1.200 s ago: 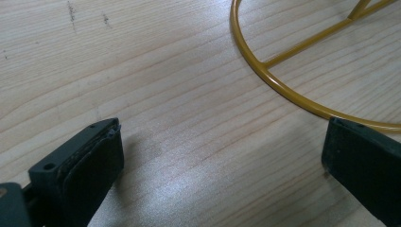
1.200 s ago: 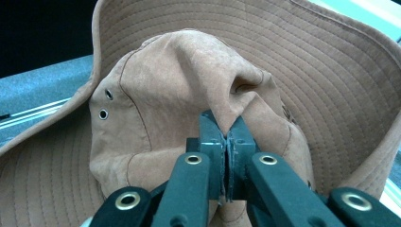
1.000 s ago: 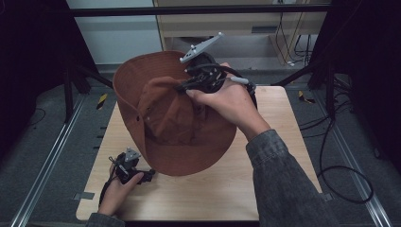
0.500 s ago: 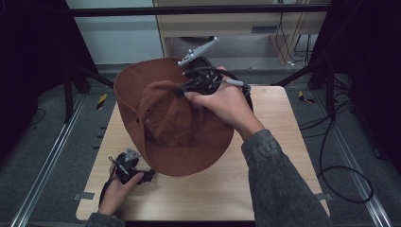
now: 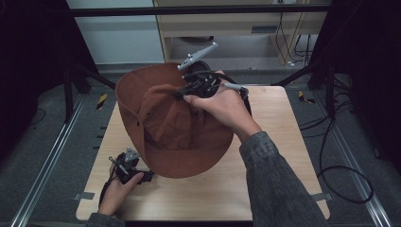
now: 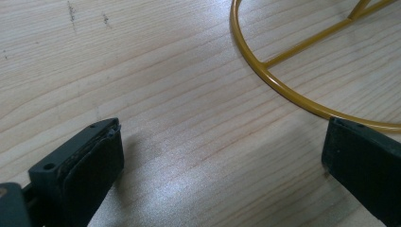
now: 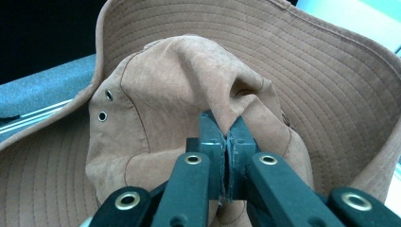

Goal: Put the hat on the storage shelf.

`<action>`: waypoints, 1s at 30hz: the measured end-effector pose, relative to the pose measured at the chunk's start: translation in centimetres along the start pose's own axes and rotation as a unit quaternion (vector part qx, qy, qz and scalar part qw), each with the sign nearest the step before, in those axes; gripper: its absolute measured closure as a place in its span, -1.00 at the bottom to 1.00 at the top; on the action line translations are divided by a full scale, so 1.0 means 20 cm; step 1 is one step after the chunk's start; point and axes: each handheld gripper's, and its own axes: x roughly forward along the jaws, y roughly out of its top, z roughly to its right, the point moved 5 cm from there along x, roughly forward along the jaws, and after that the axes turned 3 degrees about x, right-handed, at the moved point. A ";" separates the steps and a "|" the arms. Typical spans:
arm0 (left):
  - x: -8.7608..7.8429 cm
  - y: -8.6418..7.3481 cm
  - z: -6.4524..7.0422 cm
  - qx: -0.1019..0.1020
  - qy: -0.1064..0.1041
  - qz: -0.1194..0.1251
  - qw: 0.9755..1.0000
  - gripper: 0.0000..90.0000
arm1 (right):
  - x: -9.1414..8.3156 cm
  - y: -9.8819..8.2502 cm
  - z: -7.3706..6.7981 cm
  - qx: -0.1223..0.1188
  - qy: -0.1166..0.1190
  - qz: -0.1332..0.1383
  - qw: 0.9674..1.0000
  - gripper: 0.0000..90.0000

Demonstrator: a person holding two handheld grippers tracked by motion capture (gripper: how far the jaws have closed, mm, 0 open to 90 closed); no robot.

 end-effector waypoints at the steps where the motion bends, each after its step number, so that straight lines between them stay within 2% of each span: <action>1: 0.00 0.00 0.00 0.000 0.000 0.000 1.000 -1.00 | 0.00 0.00 0.00 0.001 0.000 -0.001 1.000 0.96; 13: 0.00 0.00 0.00 0.000 0.000 0.000 1.000 -1.00 | 0.05 -0.05 0.03 0.012 0.004 -0.007 1.000 0.96; 23: 0.00 0.00 0.00 0.000 0.000 0.000 1.000 -1.00 | 0.09 -0.06 0.01 0.009 0.010 -0.011 1.000 0.95; 30: 0.00 0.00 0.00 0.000 0.000 0.000 1.000 -1.00 | 0.11 -0.08 0.01 0.015 0.014 -0.011 1.000 0.95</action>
